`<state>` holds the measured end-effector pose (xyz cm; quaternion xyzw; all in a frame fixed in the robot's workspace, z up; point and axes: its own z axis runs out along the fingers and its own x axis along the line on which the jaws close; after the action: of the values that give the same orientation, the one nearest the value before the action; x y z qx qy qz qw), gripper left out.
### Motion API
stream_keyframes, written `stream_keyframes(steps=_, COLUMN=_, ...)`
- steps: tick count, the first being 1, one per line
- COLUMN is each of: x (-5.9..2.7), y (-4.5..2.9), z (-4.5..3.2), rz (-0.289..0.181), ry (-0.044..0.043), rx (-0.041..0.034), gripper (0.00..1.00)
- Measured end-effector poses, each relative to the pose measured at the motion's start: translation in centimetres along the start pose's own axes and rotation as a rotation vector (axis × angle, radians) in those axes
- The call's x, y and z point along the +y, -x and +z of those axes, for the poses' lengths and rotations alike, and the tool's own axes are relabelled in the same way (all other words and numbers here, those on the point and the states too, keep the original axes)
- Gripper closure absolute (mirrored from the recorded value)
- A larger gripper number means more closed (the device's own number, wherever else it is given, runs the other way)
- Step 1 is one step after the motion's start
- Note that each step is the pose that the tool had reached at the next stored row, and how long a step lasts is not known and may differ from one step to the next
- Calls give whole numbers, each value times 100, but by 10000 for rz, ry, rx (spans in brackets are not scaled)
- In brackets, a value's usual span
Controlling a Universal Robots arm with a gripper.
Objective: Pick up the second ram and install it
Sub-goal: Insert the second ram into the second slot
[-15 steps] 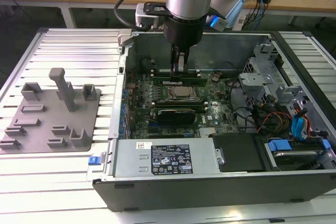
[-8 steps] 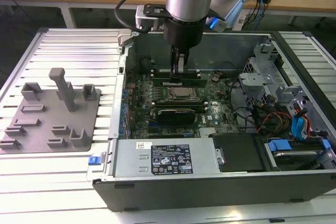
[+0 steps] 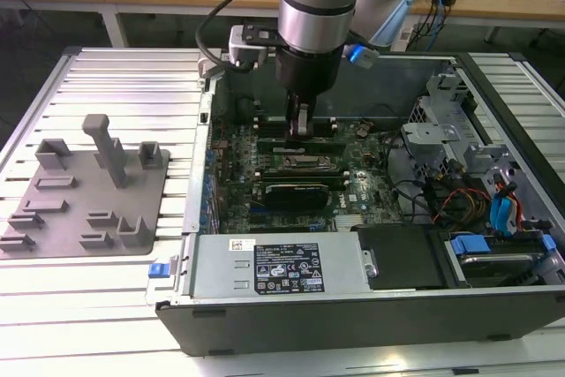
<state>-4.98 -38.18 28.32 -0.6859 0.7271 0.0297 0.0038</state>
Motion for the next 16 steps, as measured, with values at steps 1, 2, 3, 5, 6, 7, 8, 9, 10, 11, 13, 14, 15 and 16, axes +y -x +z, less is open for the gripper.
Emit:
stream_keyframes(steps=1, x=-1, y=-1, z=22, rz=-15, ry=0, rx=3, gripper=91)
stream_keyframes(steps=2, x=-1, y=-1, z=33, rz=-52, ry=2, rx=5, gripper=91)
stream_keyframes(steps=3, x=-2, y=-1, z=44, rz=-150, ry=6, rx=9, gripper=91)
stream_keyframes(steps=5, x=-8, y=-1, z=65, rz=-374, ry=17, rx=17, gripper=91)
stream_keyframes(steps=6, x=-30, y=-1, z=96, rz=-464, ry=33, rx=23, gripper=91)
stream_keyframes(steps=7, x=-33, y=-3, z=135, rz=-463, ry=51, rx=25, gripper=91)
stream_keyframes(steps=8, x=-35, y=-4, z=153, rz=-463, ry=59, rx=25, gripper=91)
stream_keyframes(steps=9, x=-42, y=-4, z=160, rz=-466, ry=65, rx=27, gripper=91)
stream_keyframes(steps=10, x=-57, y=-3, z=164, rz=-463, ry=75, rx=30, gripper=91)
stream_keyframes(steps=11, x=-67, y=-3, z=170, rz=-462, ry=81, rx=28, gripper=91)
stream_keyframes(steps=13, x=-120, y=-1, z=198, rz=-460, ry=127, rx=30, gripper=91)
stream_keyframes(steps=14, x=-130, y=-1, z=219, rz=-459, ry=144, rx=30, gripper=91)
stream_keyframes(steps=15, x=-130, y=-2, z=222, rz=-458, ry=148, rx=33, gripper=91)
stream_keyframes(steps=16, x=-131, y=-2, z=227, rz=-459, ry=147, rx=30, gripper=91)
